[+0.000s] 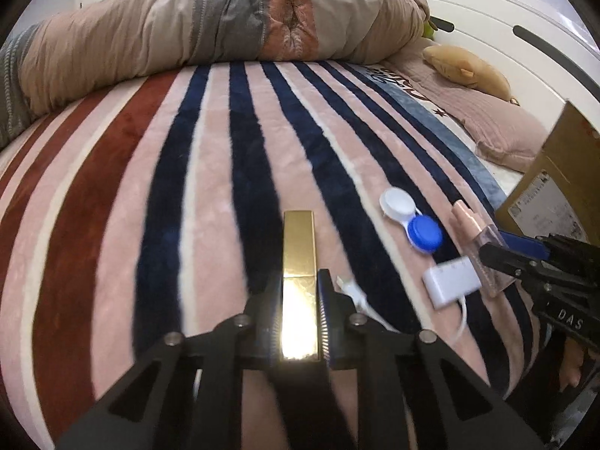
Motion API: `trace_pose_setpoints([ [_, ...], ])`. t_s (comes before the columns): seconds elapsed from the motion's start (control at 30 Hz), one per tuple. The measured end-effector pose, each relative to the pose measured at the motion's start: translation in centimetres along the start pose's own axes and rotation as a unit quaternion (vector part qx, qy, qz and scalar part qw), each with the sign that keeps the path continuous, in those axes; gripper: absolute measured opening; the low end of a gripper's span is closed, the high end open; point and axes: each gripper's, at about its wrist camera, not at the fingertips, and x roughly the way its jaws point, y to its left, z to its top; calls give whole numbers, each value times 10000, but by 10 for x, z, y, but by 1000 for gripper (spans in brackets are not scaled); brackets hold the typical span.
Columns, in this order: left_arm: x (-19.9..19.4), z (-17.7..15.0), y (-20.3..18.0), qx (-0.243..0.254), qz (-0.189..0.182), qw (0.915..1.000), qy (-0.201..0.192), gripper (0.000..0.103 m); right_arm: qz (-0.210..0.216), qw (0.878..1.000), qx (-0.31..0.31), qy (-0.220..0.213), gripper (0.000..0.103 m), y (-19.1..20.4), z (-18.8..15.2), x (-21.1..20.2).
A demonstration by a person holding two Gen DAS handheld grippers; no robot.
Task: Organize rigid objects
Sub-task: 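Grasp the gold bar with the left tool while the right tool grasps the clear foundation bottle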
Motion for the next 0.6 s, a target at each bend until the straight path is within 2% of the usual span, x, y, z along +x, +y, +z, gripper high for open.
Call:
trace_pose_setpoints([
  [0.23, -8, -14, 5, 81, 210, 9996, 163, 15, -99, 9988, -444, 152, 25, 9, -25, -20],
  [0.4, 5, -9, 1, -11, 414, 9991, 67, 16, -45, 9990, -387, 234, 25, 8, -23, -12],
  [0.6, 3, -7, 1, -24, 461, 9989, 6, 15, -127, 9985, -462, 254, 24, 11, -23, -5],
])
